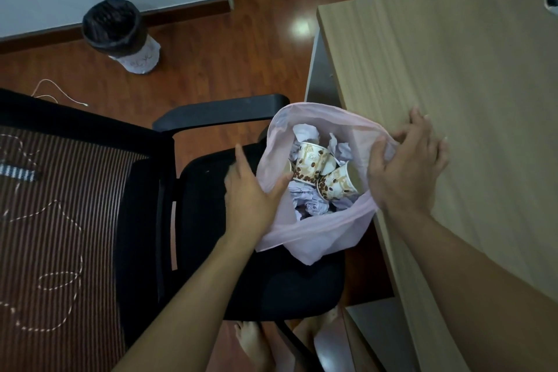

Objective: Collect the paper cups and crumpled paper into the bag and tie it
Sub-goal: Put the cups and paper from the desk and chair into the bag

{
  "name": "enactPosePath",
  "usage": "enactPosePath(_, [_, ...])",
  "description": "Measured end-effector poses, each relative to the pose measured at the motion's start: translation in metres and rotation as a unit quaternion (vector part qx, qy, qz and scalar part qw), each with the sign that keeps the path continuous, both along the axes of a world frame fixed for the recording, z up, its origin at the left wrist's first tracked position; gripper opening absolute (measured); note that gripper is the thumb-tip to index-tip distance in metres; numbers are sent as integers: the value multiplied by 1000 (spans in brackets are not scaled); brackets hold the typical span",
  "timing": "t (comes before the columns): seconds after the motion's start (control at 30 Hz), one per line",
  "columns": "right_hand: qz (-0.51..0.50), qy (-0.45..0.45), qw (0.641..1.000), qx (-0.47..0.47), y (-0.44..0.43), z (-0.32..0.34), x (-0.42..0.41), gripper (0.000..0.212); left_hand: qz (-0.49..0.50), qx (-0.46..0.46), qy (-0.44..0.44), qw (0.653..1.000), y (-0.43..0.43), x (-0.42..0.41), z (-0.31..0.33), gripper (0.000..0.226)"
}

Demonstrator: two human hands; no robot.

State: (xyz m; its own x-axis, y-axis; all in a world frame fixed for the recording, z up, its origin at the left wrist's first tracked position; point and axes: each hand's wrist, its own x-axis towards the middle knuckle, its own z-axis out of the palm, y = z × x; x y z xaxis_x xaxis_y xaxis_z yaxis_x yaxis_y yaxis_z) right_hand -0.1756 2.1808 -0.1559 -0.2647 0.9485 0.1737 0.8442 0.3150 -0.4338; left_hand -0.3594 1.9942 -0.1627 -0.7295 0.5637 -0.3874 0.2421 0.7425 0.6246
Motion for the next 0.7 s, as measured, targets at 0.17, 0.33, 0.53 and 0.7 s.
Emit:
enactPosePath(0.17, [14, -40, 999, 17, 2, -3, 1, 23, 43, 34, -49, 997, -2, -4, -12, 49])
enactPosePath(0.33, [15, -41, 999, 20, 4, -9, 6, 40, 102, 123, -70, 985, -19, 5, 22, 62])
enactPosePath(0.53, [34, 3, 998, -48, 3, 5, 13, 33, 98, 113, -40, 988, -43, 15, 90, 61])
enactPosePath(0.7, [19, 110, 978, -175, -16, 74, 16, 32, 105, 114, 1, 988, -61, 15, 166, 65])
